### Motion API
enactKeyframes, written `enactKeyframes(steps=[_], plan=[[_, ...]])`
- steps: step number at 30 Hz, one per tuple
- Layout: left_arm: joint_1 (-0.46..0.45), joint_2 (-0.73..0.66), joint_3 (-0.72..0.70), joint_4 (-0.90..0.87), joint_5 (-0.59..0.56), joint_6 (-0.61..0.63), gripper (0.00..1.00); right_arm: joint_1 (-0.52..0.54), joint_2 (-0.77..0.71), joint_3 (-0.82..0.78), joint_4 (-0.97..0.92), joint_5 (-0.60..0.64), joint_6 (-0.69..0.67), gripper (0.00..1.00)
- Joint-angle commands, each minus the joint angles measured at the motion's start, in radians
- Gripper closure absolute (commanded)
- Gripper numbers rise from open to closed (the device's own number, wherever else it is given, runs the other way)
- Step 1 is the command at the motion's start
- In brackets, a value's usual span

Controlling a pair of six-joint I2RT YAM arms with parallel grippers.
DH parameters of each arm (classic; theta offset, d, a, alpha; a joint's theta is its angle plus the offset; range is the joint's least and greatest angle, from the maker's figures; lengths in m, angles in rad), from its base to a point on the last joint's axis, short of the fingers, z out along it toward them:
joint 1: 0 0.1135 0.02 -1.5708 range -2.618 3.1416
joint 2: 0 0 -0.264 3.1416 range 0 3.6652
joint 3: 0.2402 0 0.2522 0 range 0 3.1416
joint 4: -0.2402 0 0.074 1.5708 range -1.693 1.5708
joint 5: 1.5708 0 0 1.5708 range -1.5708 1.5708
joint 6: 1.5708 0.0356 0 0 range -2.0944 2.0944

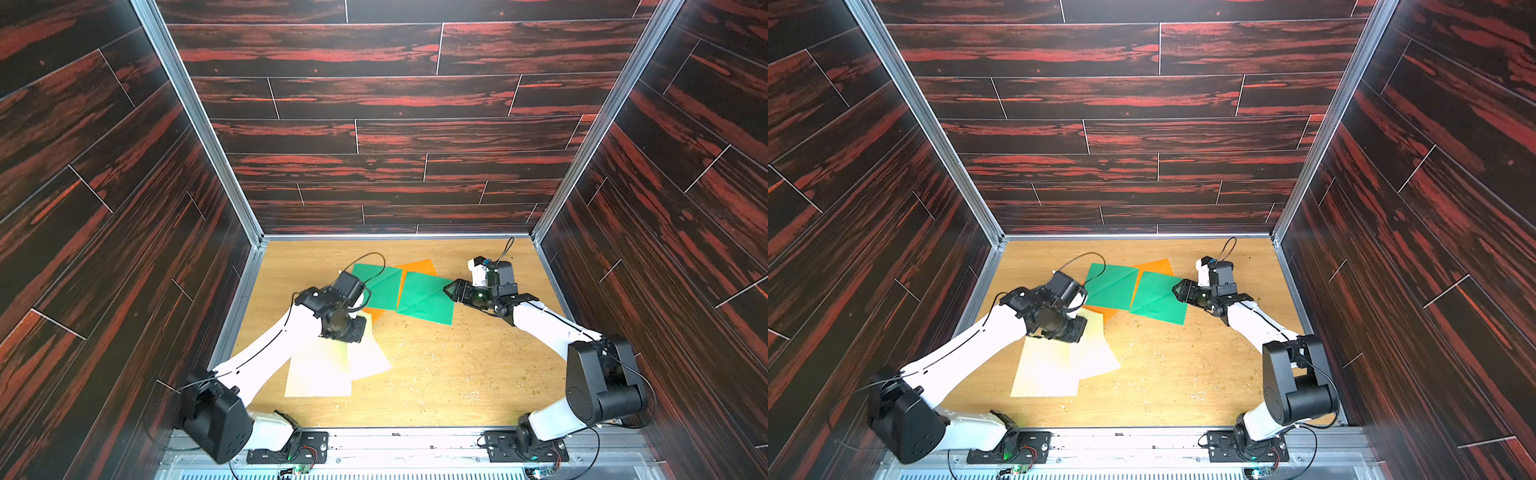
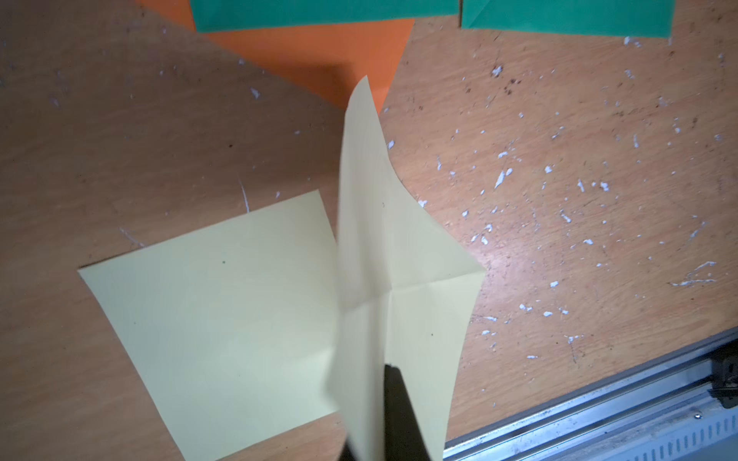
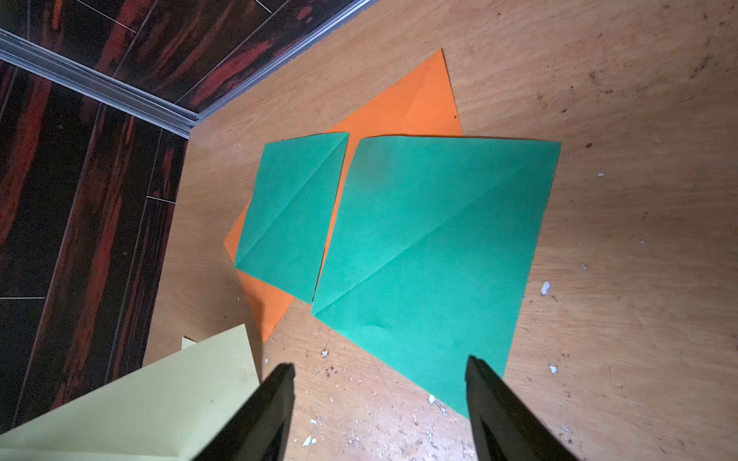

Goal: Sort the scattered colored papers by color
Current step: Place the colored paper.

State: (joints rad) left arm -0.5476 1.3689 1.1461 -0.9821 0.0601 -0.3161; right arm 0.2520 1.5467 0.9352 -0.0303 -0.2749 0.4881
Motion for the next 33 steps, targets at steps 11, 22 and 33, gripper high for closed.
enactKeyframes(steps=[11,22,33], plan=[[0.04,0.028,0.027,-0.244,-0.177,-0.021,1.0,0.012,0.003,-0.008,-0.002,-0.022,-0.016,0.28],[0.152,0.129,0.024,-0.249,-0.2,0.034,1.0,0.012,0.015,-0.012,-0.003,-0.011,-0.019,0.28],[0.196,0.149,0.031,-0.245,-0.213,0.037,1.0,0.012,0.032,-0.007,0.001,-0.014,-0.017,0.27]])
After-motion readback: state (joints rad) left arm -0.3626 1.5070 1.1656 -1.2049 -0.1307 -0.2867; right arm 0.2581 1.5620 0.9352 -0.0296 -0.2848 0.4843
